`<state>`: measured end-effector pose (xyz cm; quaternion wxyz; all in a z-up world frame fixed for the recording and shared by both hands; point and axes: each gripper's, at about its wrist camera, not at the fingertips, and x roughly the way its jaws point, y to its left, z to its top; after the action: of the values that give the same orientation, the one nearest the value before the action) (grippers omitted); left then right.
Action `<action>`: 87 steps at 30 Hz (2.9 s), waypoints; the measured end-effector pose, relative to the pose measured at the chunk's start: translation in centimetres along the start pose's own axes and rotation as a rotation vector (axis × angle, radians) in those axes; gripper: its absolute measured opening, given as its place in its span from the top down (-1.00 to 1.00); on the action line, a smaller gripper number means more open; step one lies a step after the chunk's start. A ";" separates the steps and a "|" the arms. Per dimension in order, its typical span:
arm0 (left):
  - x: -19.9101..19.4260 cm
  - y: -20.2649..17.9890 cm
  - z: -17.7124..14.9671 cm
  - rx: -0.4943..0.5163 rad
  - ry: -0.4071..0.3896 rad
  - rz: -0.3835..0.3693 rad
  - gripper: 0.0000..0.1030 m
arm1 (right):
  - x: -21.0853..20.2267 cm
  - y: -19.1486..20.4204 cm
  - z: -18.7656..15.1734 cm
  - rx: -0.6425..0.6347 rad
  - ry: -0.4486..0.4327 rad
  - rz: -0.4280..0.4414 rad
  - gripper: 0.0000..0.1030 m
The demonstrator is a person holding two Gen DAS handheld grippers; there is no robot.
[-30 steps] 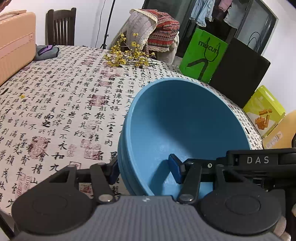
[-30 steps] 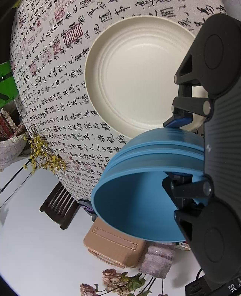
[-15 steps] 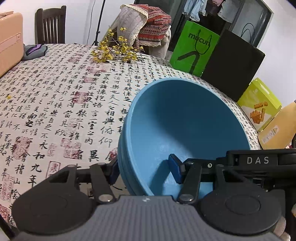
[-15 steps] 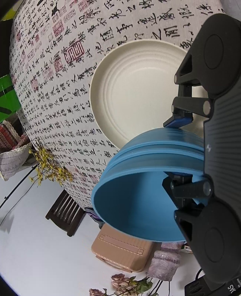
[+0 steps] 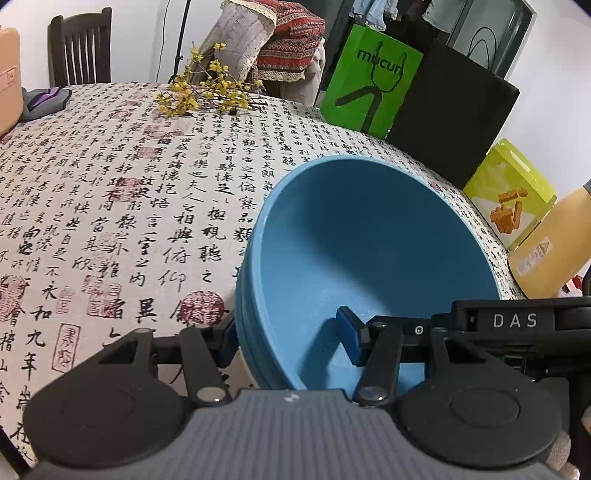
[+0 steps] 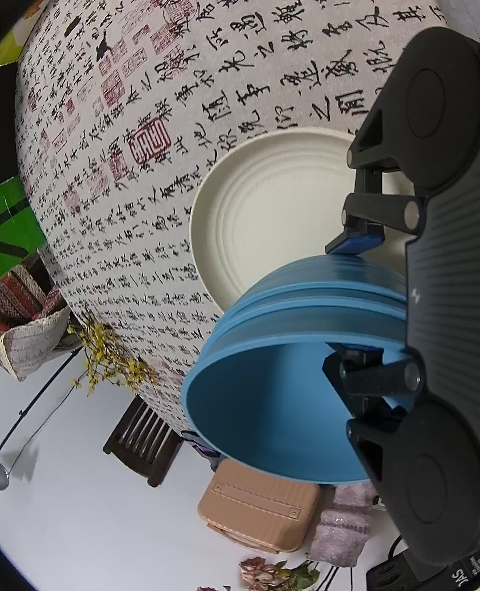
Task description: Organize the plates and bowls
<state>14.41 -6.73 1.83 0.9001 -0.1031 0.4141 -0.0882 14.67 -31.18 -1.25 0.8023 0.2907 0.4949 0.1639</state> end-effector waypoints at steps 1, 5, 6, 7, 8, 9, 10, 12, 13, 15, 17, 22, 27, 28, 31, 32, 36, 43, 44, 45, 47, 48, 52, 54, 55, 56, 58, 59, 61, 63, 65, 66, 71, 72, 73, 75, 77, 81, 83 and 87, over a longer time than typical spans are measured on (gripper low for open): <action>0.2 -0.2 0.0 0.002 0.002 -0.001 -0.05 | 0.0 -0.2 0.1 0.002 0.000 -0.001 0.14; 0.7 -0.7 0.1 0.010 0.006 -0.004 -0.05 | 0.0 -1.1 0.4 0.011 -0.005 -0.001 0.14; 0.9 -0.8 0.1 0.012 0.008 -0.006 -0.05 | 0.0 -1.3 0.5 0.015 -0.007 -0.001 0.14; 1.1 -0.9 0.1 0.013 0.011 -0.007 -0.05 | 0.0 -1.5 0.5 0.018 -0.008 -0.002 0.14; 1.3 -1.1 0.1 0.015 0.013 -0.008 -0.05 | 0.0 -1.6 0.5 0.020 -0.009 -0.003 0.14; 1.4 -1.2 0.1 0.018 0.015 -0.009 -0.05 | -0.1 -1.7 0.6 0.023 -0.010 -0.004 0.14; 1.6 -1.3 0.1 0.020 0.016 -0.010 -0.05 | -0.1 -1.9 0.6 0.026 -0.010 -0.005 0.14; 1.8 -1.6 0.1 0.024 0.017 -0.010 -0.05 | -0.1 -2.3 0.8 0.032 -0.012 -0.011 0.14; 2.0 -1.7 0.1 0.026 0.017 -0.010 -0.05 | -0.1 -2.5 0.8 0.034 -0.013 -0.010 0.14; 2.3 -1.8 0.2 0.029 0.019 -0.009 -0.05 | 0.0 -2.8 0.9 0.039 -0.014 -0.010 0.14; 2.6 -1.8 0.3 0.029 0.025 -0.009 -0.05 | 0.1 -3.0 1.0 0.043 -0.014 -0.010 0.14; 3.1 -1.9 0.3 0.038 0.025 -0.007 -0.05 | 0.5 -3.5 1.3 0.049 -0.008 -0.010 0.14; 3.2 -2.1 0.3 0.044 0.022 -0.008 -0.05 | 0.5 -3.7 1.5 0.053 -0.013 -0.006 0.14; 3.2 -2.1 0.3 0.045 0.021 -0.009 -0.06 | 0.5 -3.8 1.5 0.055 -0.012 -0.005 0.13; 3.1 -2.1 0.3 0.045 0.016 -0.016 -0.09 | 0.5 -3.8 1.5 0.062 -0.011 -0.008 0.13; 2.9 -2.0 0.3 0.045 0.010 -0.020 -0.13 | 0.4 -3.7 1.5 0.060 -0.014 -0.007 0.11; 2.1 -1.7 0.4 0.041 -0.017 -0.022 -0.30 | -0.1 -3.6 1.5 0.049 -0.029 -0.001 -0.03; 0.0 -0.2 0.1 0.026 -0.095 -0.010 -0.68 | -2.2 -3.1 1.1 0.034 -0.093 0.027 -0.35; -0.5 0.0 0.0 0.028 -0.111 -0.009 -0.74 | -2.4 -3.0 0.9 0.030 -0.099 0.032 -0.39; -1.0 0.1 -0.1 0.032 -0.126 -0.006 -0.79 | -2.7 -2.9 0.8 0.025 -0.108 0.037 -0.41; -2.1 0.4 -0.5 0.042 -0.169 0.004 -0.94 | -3.2 -2.6 0.4 0.008 -0.128 0.043 -0.46; -2.6 0.5 -0.6 0.047 -0.188 0.005 -0.94 | -3.5 -2.5 0.2 -0.001 -0.137 0.047 -0.52; -5.0 0.8 -1.7 0.078 -0.279 -0.002 -1.00 | -4.8 -1.8 -0.8 -0.051 -0.189 0.053 -0.74; -6.2 1.0 -2.5 0.094 -0.329 -0.002 -1.00 | -5.6 -1.4 -1.6 -0.082 -0.228 0.053 -0.85; -6.8 1.1 -2.9 0.101 -0.359 0.007 -1.00 | -5.9 -1.2 -2.0 -0.096 -0.245 0.055 -0.97; -7.3 1.1 -3.3 0.108 -0.385 0.019 -1.00 | -6.4 -1.0 -2.4 -0.115 -0.266 0.054 -1.00; -8.4 1.3 -4.3 0.136 -0.430 0.035 -1.00 | -7.3 -0.8 -3.5 -0.151 -0.316 0.050 -1.00; -8.9 1.3 -4.8 0.148 -0.445 0.040 -1.00 | -7.7 -0.6 -4.1 -0.168 -0.335 0.048 -1.00; -9.9 1.6 -5.8 0.164 -0.476 0.043 -1.00 | -8.4 -0.6 -5.2 -0.190 -0.363 0.045 -1.00; -10.8 1.8 -7.1 0.177 -0.511 0.050 -1.00 | -8.9 -0.6 -6.6 -0.218 -0.395 0.045 -1.00; -11.7 2.1 -8.6 0.188 -0.542 0.058 -1.00 | -9.5 -0.6 -8.2 -0.251 -0.425 0.039 -1.00; -12.1 2.3 -9.3 0.193 -0.556 0.060 -1.00 | -9.8 -0.6 -9.0 -0.269 -0.443 0.033 -1.00; -13.4 3.0 -12.9 0.207 -0.593 0.054 -1.00 | -10.9 -1.2 -13.5 -0.340 -0.536 0.014 -1.00; -13.4 3.1 -13.7 0.207 -0.595 0.052 -1.00 | -11.0 -1.3 -14.3 -0.352 -0.550 0.007 -1.00; -13.4 3.1 -14.3 0.211 -0.594 0.050 -1.00 | -11.2 -1.5 -15.2 -0.366 -0.569 -0.004 -1.00; -13.3 3.2 -15.9 0.229 -0.597 0.046 -1.00 | -11.5 -1.8 -17.0 -0.396 -0.610 -0.030 -1.00; -13.1 3.5 -17.2 0.237 -0.597 0.052 -1.00 | -11.6 -2.1 -19.1 -0.431 -0.654 -0.064 -1.00; -12.4 3.8 -19.7 0.240 -0.563 0.070 -1.00 | -11.1 -2.5 -22.5 -0.487 -0.712 -0.143 -1.00; -12.3 3.8 -20.8 0.245 -0.563 0.085 -1.00 | -10.4 -2.7 -23.9 -0.501 -0.714 -0.173 -1.00; -12.8 3.9 -22.4 0.240 -0.593 0.101 -1.00 | -9.3 -2.9 -25.8 -0.495 -0.712 -0.181 -1.00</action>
<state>-10.59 -2.40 -4.13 0.9904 0.0033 0.1252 -0.0580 -12.56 -30.76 -5.39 0.9794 0.0835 0.1569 0.0960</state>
